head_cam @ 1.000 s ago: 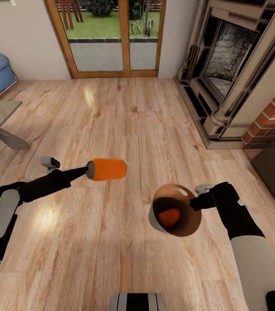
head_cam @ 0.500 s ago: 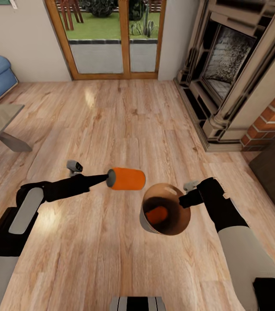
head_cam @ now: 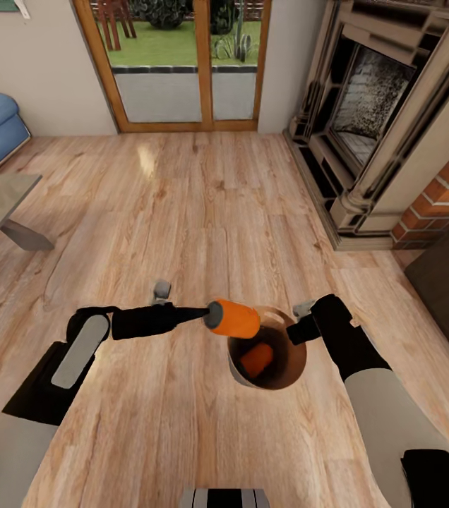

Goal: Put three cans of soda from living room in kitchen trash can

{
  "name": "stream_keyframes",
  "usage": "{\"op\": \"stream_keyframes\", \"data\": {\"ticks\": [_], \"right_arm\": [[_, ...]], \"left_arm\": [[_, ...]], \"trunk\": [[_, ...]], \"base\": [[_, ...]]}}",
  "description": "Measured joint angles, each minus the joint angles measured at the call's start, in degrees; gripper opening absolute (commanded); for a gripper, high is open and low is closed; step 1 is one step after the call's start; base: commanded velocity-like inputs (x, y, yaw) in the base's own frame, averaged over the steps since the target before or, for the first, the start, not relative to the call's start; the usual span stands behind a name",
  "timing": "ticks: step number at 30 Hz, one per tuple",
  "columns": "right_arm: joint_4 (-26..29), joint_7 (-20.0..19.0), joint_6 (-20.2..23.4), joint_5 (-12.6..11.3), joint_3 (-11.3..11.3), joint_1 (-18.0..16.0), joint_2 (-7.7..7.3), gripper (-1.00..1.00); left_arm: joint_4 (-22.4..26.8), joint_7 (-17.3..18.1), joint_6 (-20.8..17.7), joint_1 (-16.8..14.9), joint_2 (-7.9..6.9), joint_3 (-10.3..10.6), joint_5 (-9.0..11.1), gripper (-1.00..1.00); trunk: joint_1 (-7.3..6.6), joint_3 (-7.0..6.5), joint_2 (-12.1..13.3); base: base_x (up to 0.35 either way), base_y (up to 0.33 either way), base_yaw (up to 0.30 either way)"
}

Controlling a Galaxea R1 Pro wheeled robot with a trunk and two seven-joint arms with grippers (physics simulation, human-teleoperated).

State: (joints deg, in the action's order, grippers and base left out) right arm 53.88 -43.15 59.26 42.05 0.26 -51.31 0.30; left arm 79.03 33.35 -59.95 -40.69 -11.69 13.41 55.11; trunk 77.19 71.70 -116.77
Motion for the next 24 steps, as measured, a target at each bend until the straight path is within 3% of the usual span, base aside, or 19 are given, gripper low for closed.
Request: {"op": "stream_keyframes", "data": {"ticks": [4, 9, 12, 17, 20, 24], "right_arm": [[-0.01, -0.05, 0.43, -1.06, 1.27, 0.01, 0.71, -1.0], [-0.02, 0.12, 0.09, -0.12, 2.13, 0.0, 1.34, -1.0], [-0.02, 0.06, 0.4, -0.95, 2.99, 0.0, 1.62, -1.0], [-0.08, 0.22, 0.18, -0.34, 4.03, 0.0, 1.83, -1.0], [-0.09, 0.2, 0.24, -0.52, 4.19, 0.0, 2.01, -1.0], [-0.09, 0.19, 0.32, -0.66, 5.04, 0.0, 2.31, -1.0]], "left_arm": [[-1.97, -2.4, 0.02, 0.0, 1.1, 4.72, -0.18, -1.0], [-2.3, -4.52, -0.04, -0.01, 1.87, 5.91, 0.07, -1.0], [-2.36, -5.43, -0.03, -0.01, 2.15, 6.63, 0.02, -1.0], [-2.11, -10.64, -0.02, 0.0, 2.4, 7.75, -0.01, -1.0], [-1.99, -13.78, -0.05, 0.0, 3.56, 8.34, 0.13, -1.0], [-1.85, -16.23, -0.03, 0.0, 4.46, 9.94, -1.84, -1.0]], "trunk": [[0.0, 0.0, 0.0], [0.0, 0.0, 0.0], [0.0, 0.0, 0.0], [0.0, 0.0, 0.0], [0.0, 0.0, 0.0], [0.0, 0.0, 0.0]], "base": [[0.0, 0.0, 0.0], [0.0, 0.0, 0.0], [0.0, 0.0, 0.0], [0.0, 0.0, 0.0], [0.0, 0.0, 0.0], [0.0, 0.0, 0.0]]}}
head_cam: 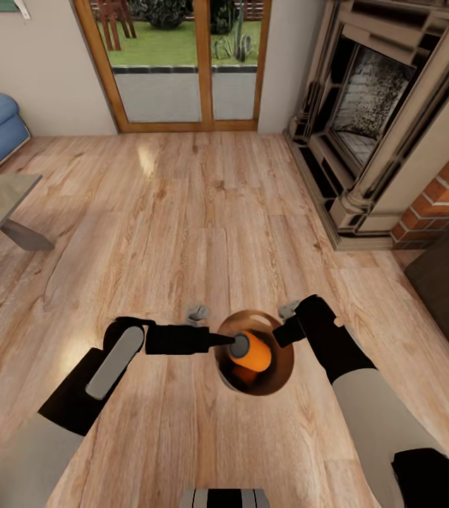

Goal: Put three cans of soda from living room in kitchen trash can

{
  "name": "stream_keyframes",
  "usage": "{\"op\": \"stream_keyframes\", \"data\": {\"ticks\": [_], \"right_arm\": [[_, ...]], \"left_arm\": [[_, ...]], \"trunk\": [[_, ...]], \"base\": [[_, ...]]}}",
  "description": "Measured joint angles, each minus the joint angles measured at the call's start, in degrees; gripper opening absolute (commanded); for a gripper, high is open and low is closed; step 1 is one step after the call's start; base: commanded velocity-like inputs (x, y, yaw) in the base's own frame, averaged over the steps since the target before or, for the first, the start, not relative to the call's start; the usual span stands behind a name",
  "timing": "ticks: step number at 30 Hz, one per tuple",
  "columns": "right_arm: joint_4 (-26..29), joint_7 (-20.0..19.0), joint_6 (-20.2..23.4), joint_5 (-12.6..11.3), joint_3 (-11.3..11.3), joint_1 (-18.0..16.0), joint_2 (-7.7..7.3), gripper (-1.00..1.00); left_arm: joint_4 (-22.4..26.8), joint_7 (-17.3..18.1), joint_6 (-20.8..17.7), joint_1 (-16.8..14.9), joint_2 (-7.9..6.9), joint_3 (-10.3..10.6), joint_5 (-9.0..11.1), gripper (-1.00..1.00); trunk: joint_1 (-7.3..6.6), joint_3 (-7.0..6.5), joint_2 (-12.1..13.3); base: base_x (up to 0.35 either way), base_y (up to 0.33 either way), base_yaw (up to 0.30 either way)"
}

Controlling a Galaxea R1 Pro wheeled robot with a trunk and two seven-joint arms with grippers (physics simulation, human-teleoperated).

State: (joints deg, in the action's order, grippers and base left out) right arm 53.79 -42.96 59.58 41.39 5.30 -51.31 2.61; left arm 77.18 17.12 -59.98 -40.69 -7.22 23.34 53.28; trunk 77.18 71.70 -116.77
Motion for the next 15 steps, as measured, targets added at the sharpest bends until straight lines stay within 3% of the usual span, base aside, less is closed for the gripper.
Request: {"op": "stream_keyframes", "data": {"ticks": [2, 5, 9, 15], "right_arm": [[-0.04, 0.01, -0.03, 0.12, 0.81, 0.0, 0.08, -1.0], [-0.07, 0.02, -0.06, 0.14, 1.25, 0.0, 0.19, -1.0], [-0.08, 0.02, -0.05, 0.07, 1.35, 0.0, 0.2, -1.0], [-0.09, 0.02, -0.06, 0.1, 1.45, -0.01, 0.25, -1.0]], "left_arm": [[0.01, -0.9, -0.01, 0.01, 1.19, 0.76, -2.2, -1.0], [-0.25, -1.51, -0.02, 0.0, 2.38, 1.24, -3.73, -1.0], [-0.39, -2.62, -0.01, 0.0, 2.8, 1.37, -4.49, -1.0], [-0.38, -4.38, -0.01, 0.01, 3.51, 1.43, -7.83, -1.0]], "trunk": [[0.0, 0.0, 0.0], [0.0, 0.0, 0.0], [0.0, 0.0, 0.0], [0.0, 0.0, 0.0]], "base": [[0.0, 0.0, 0.0], [0.0, 0.0, 0.0], [0.0, 0.0, 0.0], [0.0, 0.0, 0.0]]}}
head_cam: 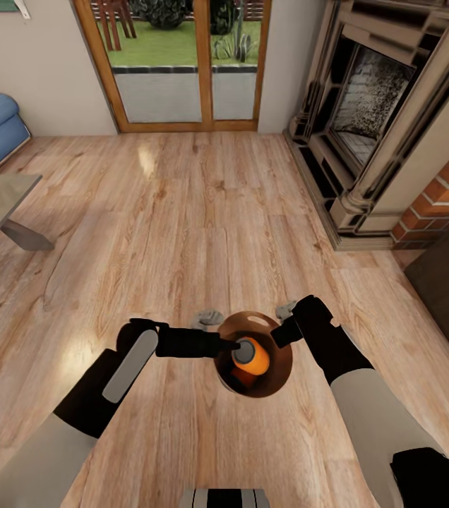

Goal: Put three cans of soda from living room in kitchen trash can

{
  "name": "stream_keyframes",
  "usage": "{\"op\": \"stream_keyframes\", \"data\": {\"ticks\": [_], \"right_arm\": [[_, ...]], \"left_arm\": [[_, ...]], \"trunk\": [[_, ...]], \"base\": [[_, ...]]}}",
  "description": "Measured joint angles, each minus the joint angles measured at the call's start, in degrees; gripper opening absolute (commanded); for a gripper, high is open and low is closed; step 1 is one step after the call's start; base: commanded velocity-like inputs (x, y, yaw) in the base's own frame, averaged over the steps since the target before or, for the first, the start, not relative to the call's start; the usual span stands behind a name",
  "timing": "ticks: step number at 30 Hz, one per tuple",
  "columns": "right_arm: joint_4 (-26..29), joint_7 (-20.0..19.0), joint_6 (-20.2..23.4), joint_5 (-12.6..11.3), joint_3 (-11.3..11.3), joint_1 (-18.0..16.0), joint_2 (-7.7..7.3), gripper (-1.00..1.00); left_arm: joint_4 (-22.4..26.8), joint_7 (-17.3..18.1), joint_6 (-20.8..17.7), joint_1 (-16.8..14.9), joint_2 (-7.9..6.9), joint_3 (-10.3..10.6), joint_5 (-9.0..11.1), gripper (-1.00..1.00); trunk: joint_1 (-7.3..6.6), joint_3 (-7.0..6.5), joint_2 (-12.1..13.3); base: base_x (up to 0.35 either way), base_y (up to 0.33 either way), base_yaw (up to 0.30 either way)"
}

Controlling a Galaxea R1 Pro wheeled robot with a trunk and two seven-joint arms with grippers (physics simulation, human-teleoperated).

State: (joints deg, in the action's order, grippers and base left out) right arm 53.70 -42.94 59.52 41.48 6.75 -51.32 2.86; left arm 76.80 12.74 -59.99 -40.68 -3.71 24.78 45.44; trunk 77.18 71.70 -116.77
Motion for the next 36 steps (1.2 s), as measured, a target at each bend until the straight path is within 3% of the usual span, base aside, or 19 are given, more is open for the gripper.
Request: {"op": "stream_keyframes", "data": {"ticks": [8, 21, 25, 29, 36], "right_arm": [[0.0, 0.02, -0.1, 0.26, 0.03, 0.0, 0.35, -1.0], [0.04, -0.06, -0.02, 0.03, 1.16, 0.0, 1.05, -1.0], [0.08, -0.09, 0.04, -0.02, 1.48, 0.0, 1.34, -1.0], [0.09, -0.08, -0.03, 0.18, 1.58, 0.0, 1.41, -1.0], [0.06, -0.08, -0.02, 0.14, 1.61, 0.0, 1.43, -1.0]], "left_arm": [[0.02, -0.25, -0.01, 0.0, 1.11, -0.06, -4.45, -1.0], [-1.54, -2.87, 0.0, -0.01, 1.94, 0.07, -5.46, -1.0], [-2.46, -3.42, 0.0, -0.01, 2.11, 0.03, -7.88, -1.0], [-2.77, -3.52, -0.01, -0.01, 2.77, 0.1, -8.67, -1.0], [-2.95, -3.68, -0.01, -0.01, 4.02, 0.16, -12.24, -1.0]], "trunk": [[0.0, 0.0, 0.0], [0.0, 0.0, 0.0], [0.0, 0.0, 0.0], [0.0, 0.0, 0.0], [0.0, 0.0, 0.0]], "base": [[0.0, 0.0, 0.0], [0.0, 0.0, 0.0], [0.0, 0.0, 0.0], [0.0, 0.0, 0.0], [0.0, 0.0, 0.0]]}}
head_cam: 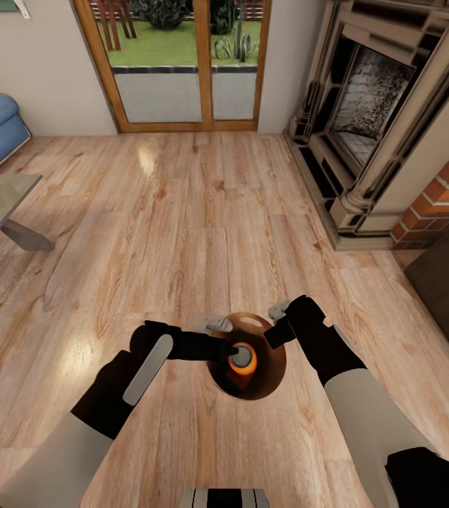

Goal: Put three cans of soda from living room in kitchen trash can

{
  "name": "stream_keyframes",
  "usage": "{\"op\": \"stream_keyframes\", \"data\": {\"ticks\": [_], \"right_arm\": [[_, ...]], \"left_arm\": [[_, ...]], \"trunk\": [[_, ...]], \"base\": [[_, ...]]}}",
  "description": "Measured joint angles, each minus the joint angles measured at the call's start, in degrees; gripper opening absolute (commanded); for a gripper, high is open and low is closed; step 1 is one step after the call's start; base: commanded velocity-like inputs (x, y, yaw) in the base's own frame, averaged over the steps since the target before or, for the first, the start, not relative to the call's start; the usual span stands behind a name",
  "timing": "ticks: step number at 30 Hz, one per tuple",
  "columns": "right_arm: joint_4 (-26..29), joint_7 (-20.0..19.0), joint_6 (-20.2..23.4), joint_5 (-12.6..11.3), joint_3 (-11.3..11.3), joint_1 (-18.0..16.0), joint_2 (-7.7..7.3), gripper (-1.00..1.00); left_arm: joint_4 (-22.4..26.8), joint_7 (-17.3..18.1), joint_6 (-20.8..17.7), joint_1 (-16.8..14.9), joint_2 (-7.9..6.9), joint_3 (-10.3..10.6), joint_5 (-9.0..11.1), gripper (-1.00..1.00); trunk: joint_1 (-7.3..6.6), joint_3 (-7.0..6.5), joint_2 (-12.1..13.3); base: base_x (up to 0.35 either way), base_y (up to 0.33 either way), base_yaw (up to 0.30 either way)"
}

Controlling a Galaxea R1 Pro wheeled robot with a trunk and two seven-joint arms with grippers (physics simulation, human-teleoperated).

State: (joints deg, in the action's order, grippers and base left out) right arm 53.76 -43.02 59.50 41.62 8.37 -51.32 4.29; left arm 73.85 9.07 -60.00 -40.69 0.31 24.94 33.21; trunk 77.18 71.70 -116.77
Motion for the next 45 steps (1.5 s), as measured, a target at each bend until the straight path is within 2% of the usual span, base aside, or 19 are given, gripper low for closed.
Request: {"op": "stream_keyframes", "data": {"ticks": [3, 6, 15, 24, 25, 27, 28, 30, 40, 44, 45], "right_arm": [[-0.04, 0.0, -0.01, 0.03, 0.0, 0.0, 0.0, -1.0], [-0.01, 0.0, -0.01, 0.02, 0.0, 0.0, 0.0, -1.0], [0.02, 0.0, 0.0, 0.02, 0.02, 0.0, 0.0, -1.0], [0.02, 0.0, -0.01, 0.02, 0.05, 0.04, 0.0, -1.0], [0.02, 0.0, 0.0, 0.01, 0.07, 0.04, 0.0, -1.0], [0.03, 0.0, 0.0, 0.01, 0.07, 0.06, 0.0, -1.0], [0.03, 0.02, -0.04, 0.15, 0.06, 0.07, 0.01, -1.0], [0.03, 0.02, -0.09, 0.3, 0.05, 0.07, 0.01, -1.0], [0.02, 0.01, -0.05, 0.16, -0.01, 0.09, -0.05, -1.0], [0.03, 0.05, -0.14, 0.42, -0.07, 0.1, -0.07, -1.0], [0.03, 0.05, -0.22, 0.57, -0.1, 0.09, -0.11, -1.0]], "left_arm": [[-0.01, 0.0, 0.0, 0.02, 0.35, -0.05, -1.22, -1.0], [-0.2, -0.01, 0.0, 0.02, 0.44, -0.04, -1.61, -1.0], [-2.79, 0.05, 1.09, 0.0, 0.48, 0.02, -1.8, -1.0], [-3.14, 0.07, 1.28, 0.0, 0.4, 0.03, -1.76, -1.0], [-3.15, 0.07, 1.28, 0.0, 0.41, 0.02, -1.75, 1.0], [-3.14, 0.07, 1.28, 0.02, 0.4, 0.02, -1.75, 1.0], [-3.13, 0.14, 1.23, 0.01, 0.41, 0.03, -0.9, 1.0], [-3.1, 0.18, 1.2, 0.01, 0.42, 0.03, -0.48, 1.0], [-2.32, 0.59, 1.13, 0.13, 0.13, 0.03, 0.1, 1.0], [0.56, 1.03, 1.09, 0.16, -0.24, -0.06, 0.54, 1.0], [1.99, 0.94, 1.08, 0.17, -0.3, -0.14, -0.05, 1.0]], "trunk": [[0.0, 0.0, 0.0], [0.0, 0.0, 0.0], [0.0, 0.0, 0.0], [0.0, 0.0, 0.0], [0.0, 0.0, 0.0], [0.0, 0.0, 0.0], [0.0, 0.0, 0.0], [0.0, 0.0, 0.0], [0.0, 0.0, 0.0], [0.0, 0.0, 0.0], [0.0, 0.0, 0.0]], "base": [[0.0, 0.0, 0.0], [0.0, 0.0, 0.0], [0.0, 0.0, 0.0], [0.0, 0.0, 0.0], [0.0, 0.0, 0.0], [0.0, 0.0, 0.0], [0.0, 0.0, 0.0], [0.0, 0.0, 0.0], [0.0, 0.0, 0.0], [0.0, 0.0, 0.0], [0.0, 0.0, 0.0]]}}
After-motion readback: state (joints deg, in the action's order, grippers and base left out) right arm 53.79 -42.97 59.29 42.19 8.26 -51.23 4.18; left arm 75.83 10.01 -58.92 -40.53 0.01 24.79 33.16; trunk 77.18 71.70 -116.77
